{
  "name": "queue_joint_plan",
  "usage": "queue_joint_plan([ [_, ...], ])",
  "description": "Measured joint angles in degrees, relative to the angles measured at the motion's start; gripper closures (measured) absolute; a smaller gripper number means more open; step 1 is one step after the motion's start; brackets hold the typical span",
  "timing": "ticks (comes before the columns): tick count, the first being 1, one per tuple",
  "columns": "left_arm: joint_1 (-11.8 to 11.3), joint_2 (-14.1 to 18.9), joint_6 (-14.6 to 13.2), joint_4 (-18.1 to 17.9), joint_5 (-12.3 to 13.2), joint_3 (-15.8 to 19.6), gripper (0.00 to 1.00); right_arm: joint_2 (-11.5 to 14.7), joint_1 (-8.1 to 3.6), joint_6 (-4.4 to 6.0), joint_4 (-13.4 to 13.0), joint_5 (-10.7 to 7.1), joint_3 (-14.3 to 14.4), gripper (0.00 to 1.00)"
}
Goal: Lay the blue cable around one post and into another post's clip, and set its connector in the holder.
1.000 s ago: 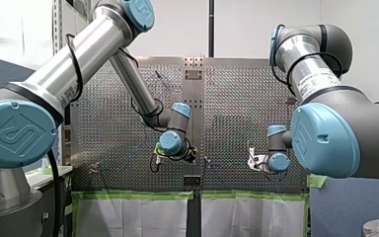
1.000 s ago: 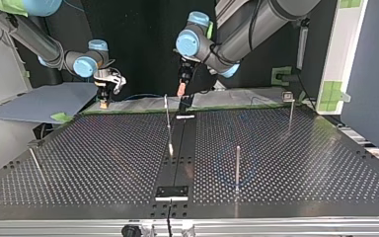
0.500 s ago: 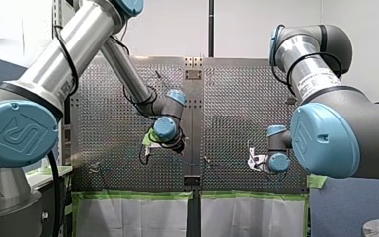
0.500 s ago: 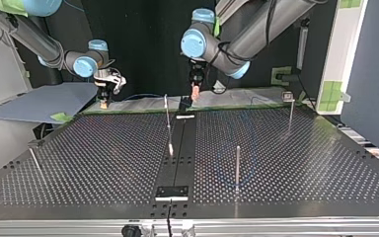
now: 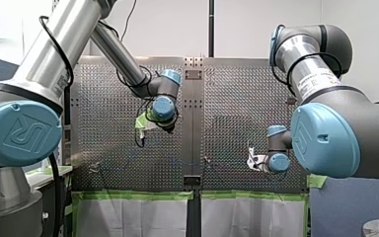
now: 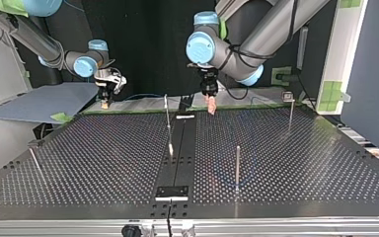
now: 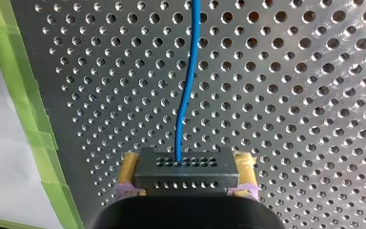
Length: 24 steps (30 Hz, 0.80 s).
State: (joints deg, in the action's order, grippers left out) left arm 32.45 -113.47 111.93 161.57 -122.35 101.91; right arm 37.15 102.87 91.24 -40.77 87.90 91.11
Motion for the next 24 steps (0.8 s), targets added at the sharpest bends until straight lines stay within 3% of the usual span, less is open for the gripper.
queue_joint_plan([
  [16,-2.98,8.05,8.04,-0.55,-7.45,-0.2,0.0,-0.5,-0.05,0.01,-0.14,0.0,0.0,0.87],
  [24,-4.97,12.21,9.95,-1.37,-6.09,-1.42,0.0,-0.62,-0.07,0.0,-0.2,0.0,0.0,0.87],
])
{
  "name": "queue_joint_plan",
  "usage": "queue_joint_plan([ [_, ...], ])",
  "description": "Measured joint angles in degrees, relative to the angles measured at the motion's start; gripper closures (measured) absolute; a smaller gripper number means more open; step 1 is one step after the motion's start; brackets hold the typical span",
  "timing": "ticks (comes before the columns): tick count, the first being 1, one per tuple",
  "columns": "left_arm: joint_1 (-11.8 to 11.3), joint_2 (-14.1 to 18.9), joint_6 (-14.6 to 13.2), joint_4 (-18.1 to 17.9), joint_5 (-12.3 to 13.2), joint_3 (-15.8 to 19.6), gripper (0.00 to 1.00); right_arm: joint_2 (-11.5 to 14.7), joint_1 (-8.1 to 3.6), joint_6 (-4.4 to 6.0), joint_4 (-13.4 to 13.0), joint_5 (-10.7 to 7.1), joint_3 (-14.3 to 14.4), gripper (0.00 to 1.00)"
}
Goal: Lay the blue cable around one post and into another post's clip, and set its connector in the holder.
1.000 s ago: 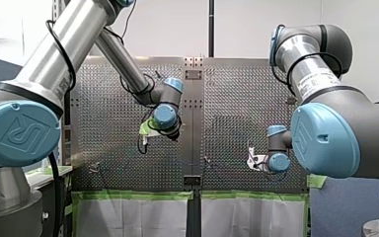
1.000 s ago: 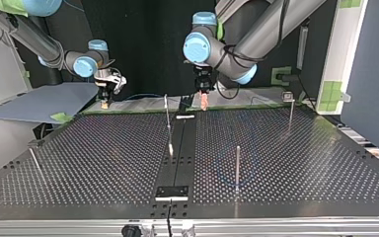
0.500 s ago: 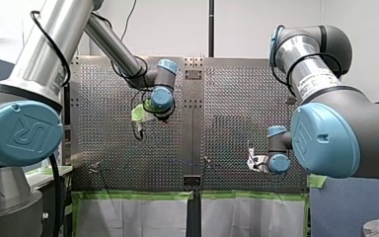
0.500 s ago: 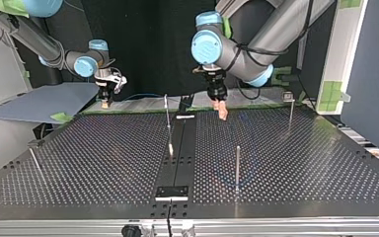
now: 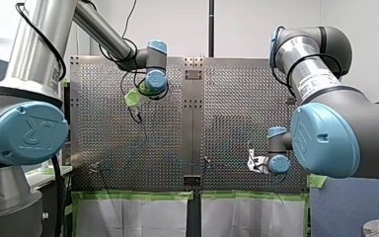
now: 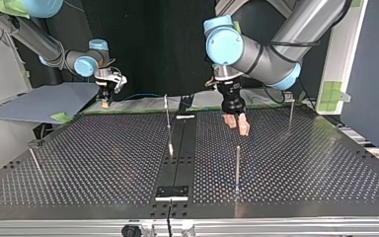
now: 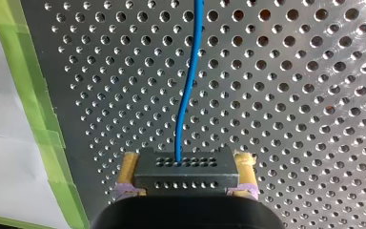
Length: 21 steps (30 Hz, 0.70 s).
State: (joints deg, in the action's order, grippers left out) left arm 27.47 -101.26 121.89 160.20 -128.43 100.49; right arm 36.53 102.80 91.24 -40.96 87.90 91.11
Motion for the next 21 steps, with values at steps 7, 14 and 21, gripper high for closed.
queue_joint_plan([
  [7,-3.29,3.88,2.99,-0.15,2.49,-0.13,0.0,-0.07,-0.01,-0.1,-0.03,0.0,0.0,0.87],
  [14,-6.37,6.98,6.05,0.41,5.5,-0.14,0.0,-0.14,-0.01,-0.01,-0.24,0.0,0.0,0.87],
  [21,-9.45,9.59,9.21,0.7,8.65,-0.15,0.0,-0.19,-0.01,-0.03,-0.22,0.0,0.0,0.87],
])
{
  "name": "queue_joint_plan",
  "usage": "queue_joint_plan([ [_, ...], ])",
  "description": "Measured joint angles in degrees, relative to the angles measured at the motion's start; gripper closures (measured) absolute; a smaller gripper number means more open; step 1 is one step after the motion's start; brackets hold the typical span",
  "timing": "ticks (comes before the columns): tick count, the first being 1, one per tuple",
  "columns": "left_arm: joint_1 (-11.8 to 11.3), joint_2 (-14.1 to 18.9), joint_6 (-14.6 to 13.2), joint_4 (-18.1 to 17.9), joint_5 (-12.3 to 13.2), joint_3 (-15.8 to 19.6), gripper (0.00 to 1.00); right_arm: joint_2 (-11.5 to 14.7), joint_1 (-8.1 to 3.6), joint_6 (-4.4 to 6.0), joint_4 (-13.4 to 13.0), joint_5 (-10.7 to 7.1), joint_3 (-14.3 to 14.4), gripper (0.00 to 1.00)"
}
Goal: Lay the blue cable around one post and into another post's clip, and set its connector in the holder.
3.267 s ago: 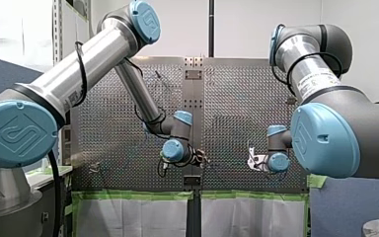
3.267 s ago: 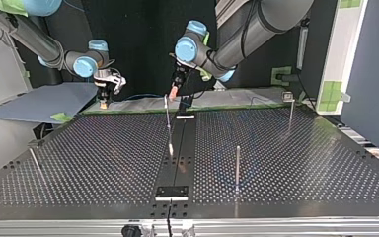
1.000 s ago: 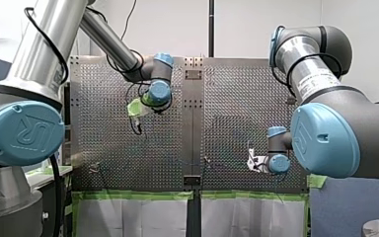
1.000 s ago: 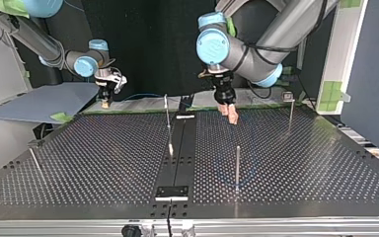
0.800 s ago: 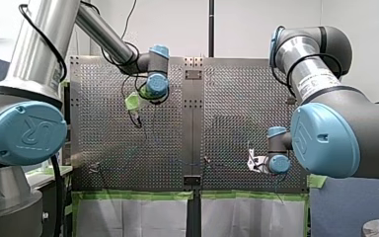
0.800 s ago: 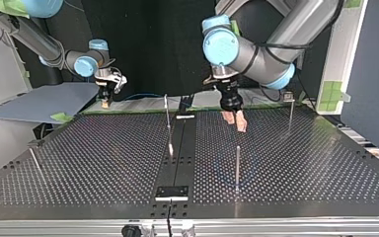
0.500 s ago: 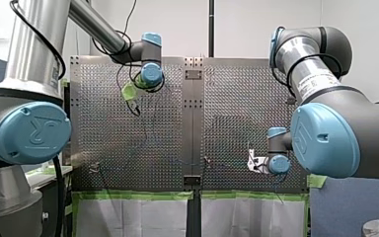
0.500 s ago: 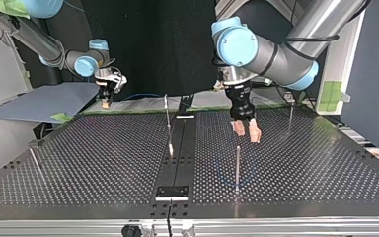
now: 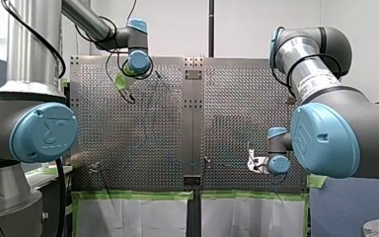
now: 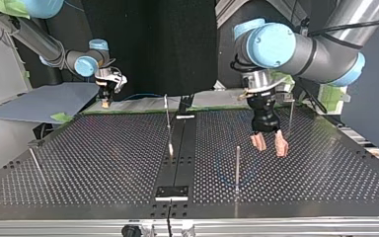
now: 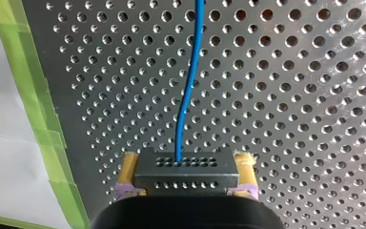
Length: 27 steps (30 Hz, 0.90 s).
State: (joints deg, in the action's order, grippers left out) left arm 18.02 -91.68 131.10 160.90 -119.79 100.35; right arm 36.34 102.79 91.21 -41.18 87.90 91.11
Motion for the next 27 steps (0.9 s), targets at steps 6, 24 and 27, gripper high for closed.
queue_joint_plan([
  [6,-0.61,0.21,3.07,-0.01,3.08,0.0,0.0,-0.04,0.0,0.03,-0.04,0.0,0.0,0.87],
  [24,-1.71,-6.39,11.2,-1.34,11.21,-0.11,0.0,-0.07,0.66,-0.23,0.59,0.0,-0.01,0.87],
  [27,-2.82,-7.19,12.63,-1.41,12.51,-0.39,0.0,-0.07,0.92,-0.39,0.66,0.0,-0.01,0.87],
])
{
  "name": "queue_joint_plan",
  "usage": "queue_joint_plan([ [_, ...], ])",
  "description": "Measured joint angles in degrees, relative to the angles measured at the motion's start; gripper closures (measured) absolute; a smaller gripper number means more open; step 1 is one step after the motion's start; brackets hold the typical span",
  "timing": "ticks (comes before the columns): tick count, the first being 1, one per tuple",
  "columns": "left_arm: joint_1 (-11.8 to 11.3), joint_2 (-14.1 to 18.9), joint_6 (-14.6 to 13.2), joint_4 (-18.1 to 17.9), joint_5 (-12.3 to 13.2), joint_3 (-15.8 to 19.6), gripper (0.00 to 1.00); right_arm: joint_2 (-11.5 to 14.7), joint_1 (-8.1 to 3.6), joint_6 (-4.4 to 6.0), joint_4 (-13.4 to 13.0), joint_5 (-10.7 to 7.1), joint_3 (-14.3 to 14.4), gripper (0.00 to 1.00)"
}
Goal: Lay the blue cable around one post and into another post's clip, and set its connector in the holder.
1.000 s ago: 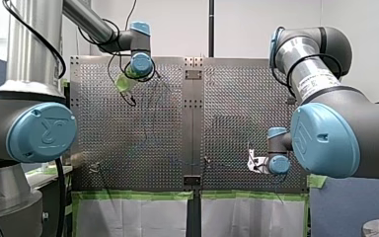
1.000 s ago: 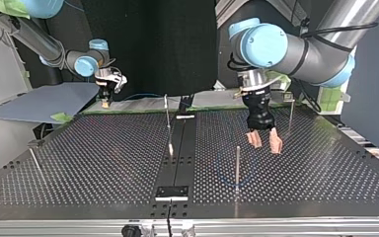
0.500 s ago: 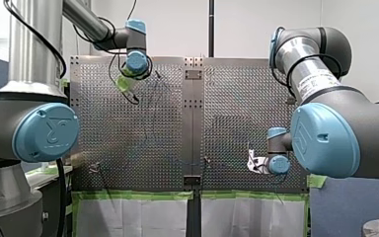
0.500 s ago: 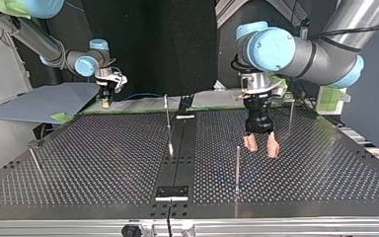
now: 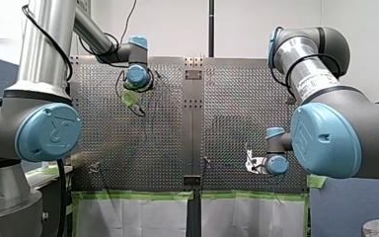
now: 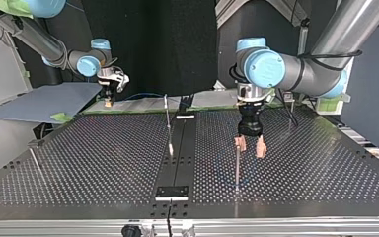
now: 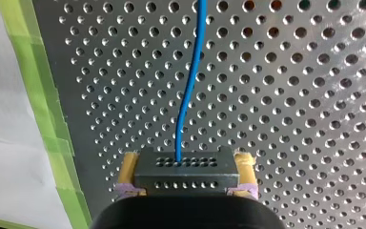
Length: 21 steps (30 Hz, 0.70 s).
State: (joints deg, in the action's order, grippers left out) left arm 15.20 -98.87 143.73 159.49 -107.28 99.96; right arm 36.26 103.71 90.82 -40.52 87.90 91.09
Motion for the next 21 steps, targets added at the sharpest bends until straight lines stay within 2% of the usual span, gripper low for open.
queue_joint_plan([
  [4,-1.8,-0.29,1.48,0.06,0.61,-0.13,0.0,0.0,0.25,-0.15,0.04,0.0,0.0,0.87],
  [10,-3.18,-0.34,1.82,-0.02,0.14,-0.37,0.0,0.0,0.52,-0.17,0.08,0.0,-0.01,0.87],
  [17,-3.11,-0.48,2.82,-0.04,2.12,-0.74,0.0,0.0,0.57,-0.2,0.08,0.02,-0.01,0.87],
  [21,-3.06,-0.5,3.14,0.23,2.31,-1.65,0.0,0.0,0.66,-0.2,0.14,0.05,-0.01,0.87],
])
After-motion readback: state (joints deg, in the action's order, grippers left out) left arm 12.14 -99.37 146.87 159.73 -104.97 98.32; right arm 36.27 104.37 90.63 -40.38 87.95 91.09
